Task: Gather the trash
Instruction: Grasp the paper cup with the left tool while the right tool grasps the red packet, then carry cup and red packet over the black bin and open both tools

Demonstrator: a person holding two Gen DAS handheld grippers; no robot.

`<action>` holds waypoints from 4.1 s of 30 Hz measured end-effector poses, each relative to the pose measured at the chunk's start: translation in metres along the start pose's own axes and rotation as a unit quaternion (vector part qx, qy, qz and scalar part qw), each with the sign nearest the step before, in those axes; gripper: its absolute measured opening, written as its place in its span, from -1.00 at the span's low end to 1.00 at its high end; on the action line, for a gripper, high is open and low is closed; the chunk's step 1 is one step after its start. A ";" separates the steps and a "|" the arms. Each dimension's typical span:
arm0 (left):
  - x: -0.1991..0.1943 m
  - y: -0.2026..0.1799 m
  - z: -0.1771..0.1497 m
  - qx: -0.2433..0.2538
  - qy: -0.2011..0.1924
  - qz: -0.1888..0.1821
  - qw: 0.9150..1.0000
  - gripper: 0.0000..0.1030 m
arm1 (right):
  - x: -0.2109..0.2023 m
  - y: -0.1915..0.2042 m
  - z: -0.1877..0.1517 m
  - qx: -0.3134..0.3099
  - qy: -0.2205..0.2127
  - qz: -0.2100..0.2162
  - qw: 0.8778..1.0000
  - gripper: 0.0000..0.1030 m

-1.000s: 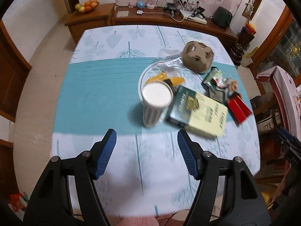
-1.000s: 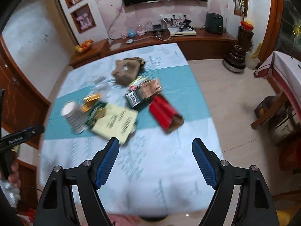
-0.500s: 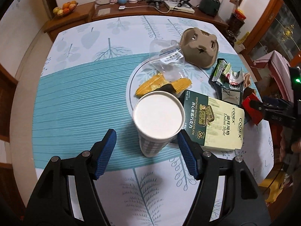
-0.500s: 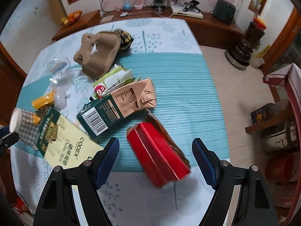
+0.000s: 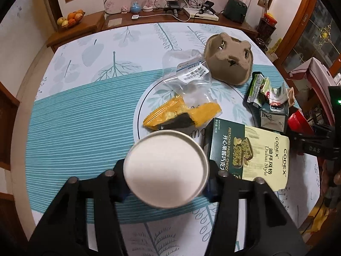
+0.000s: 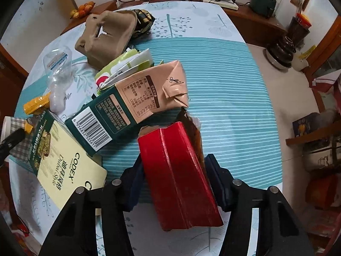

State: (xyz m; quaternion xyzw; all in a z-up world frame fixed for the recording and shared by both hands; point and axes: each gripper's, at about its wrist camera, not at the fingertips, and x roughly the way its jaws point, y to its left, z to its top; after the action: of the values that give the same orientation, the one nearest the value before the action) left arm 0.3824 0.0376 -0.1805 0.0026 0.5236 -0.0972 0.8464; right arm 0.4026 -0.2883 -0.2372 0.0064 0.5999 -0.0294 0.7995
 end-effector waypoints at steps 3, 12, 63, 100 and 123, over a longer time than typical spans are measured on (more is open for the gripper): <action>-0.006 0.003 -0.002 -0.011 -0.016 0.001 1.000 -0.09 | -0.005 -0.002 -0.005 0.017 -0.004 0.010 1.000 -0.03; -0.040 0.006 -0.020 -0.018 -0.018 -0.002 1.000 -0.09 | -0.039 0.001 -0.041 0.069 -0.019 0.054 0.996 -0.13; -0.188 -0.215 -0.341 0.072 0.074 -0.014 0.995 -0.09 | -0.162 -0.024 -0.442 0.133 0.021 0.222 0.966 -0.14; 0.117 -0.160 -0.445 0.118 0.135 -0.016 0.984 0.47 | 0.227 0.004 -0.509 0.275 0.128 0.168 0.938 0.47; 0.088 -0.158 -0.451 0.110 0.149 -0.033 0.982 0.62 | 0.167 0.004 -0.508 0.278 0.085 0.128 0.948 0.50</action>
State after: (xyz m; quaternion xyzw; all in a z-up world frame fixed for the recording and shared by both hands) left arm -0.0051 -0.0839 -0.4465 0.0930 0.6295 -0.1809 0.7499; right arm -0.0378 -0.2683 -0.5404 0.3074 0.6275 -0.0913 0.7095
